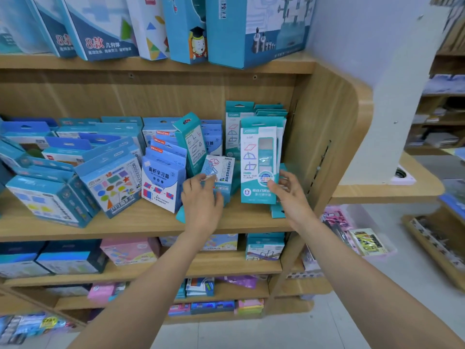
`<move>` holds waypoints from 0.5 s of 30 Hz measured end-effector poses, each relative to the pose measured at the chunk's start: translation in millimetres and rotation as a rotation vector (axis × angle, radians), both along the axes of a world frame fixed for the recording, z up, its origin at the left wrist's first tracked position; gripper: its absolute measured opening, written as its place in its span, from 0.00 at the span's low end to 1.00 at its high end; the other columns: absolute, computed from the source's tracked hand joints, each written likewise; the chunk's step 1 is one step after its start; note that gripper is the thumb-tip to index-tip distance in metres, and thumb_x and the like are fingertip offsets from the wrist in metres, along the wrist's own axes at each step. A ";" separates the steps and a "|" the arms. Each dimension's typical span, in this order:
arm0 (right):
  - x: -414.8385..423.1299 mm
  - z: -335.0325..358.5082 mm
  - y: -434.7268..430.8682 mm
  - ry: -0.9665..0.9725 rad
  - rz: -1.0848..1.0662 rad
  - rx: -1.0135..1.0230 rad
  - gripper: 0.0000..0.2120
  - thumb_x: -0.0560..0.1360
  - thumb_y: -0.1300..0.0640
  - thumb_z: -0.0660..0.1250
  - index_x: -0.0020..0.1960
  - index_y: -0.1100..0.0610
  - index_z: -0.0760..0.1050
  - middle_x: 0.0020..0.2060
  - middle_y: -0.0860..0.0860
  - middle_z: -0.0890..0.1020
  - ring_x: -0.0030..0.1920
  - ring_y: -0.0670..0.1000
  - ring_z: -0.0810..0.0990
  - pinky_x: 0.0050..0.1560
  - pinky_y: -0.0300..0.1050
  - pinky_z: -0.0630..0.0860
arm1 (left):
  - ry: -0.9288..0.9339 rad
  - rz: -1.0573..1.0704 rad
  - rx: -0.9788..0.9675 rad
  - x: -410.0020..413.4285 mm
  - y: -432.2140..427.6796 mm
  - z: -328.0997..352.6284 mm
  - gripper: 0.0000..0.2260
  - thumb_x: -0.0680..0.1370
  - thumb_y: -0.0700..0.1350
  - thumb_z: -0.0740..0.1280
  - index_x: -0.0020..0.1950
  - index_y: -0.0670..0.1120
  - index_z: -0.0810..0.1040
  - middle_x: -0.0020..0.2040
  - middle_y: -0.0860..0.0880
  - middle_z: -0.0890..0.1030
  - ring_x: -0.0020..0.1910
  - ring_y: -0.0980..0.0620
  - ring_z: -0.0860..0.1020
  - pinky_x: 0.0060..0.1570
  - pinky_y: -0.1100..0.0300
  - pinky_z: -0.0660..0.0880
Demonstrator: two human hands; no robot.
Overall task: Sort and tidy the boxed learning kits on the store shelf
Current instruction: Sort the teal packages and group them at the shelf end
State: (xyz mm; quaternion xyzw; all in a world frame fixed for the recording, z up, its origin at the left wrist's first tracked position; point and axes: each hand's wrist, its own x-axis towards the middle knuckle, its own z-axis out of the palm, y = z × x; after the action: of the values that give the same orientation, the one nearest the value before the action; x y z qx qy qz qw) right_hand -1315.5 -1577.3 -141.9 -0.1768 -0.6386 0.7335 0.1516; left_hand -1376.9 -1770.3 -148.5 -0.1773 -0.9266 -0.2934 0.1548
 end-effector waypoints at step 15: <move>-42.0 3.3 17.6 -0.010 0.079 0.307 0.25 0.79 0.61 0.64 0.73 0.51 0.61 0.67 0.51 0.72 0.68 0.49 0.70 0.68 0.54 0.70 | -0.184 -0.298 0.218 -42.9 48.0 27.1 0.17 0.79 0.49 0.63 0.68 0.51 0.70 0.61 0.48 0.78 0.65 0.47 0.68 0.63 0.48 0.67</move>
State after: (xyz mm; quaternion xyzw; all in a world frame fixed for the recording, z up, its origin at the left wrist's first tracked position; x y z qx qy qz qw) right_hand -1357.6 -1559.7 -138.6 -0.1299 -0.7503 0.6318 0.1448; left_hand -1419.8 -1722.3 -121.3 -0.2672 -0.8630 -0.4267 0.0425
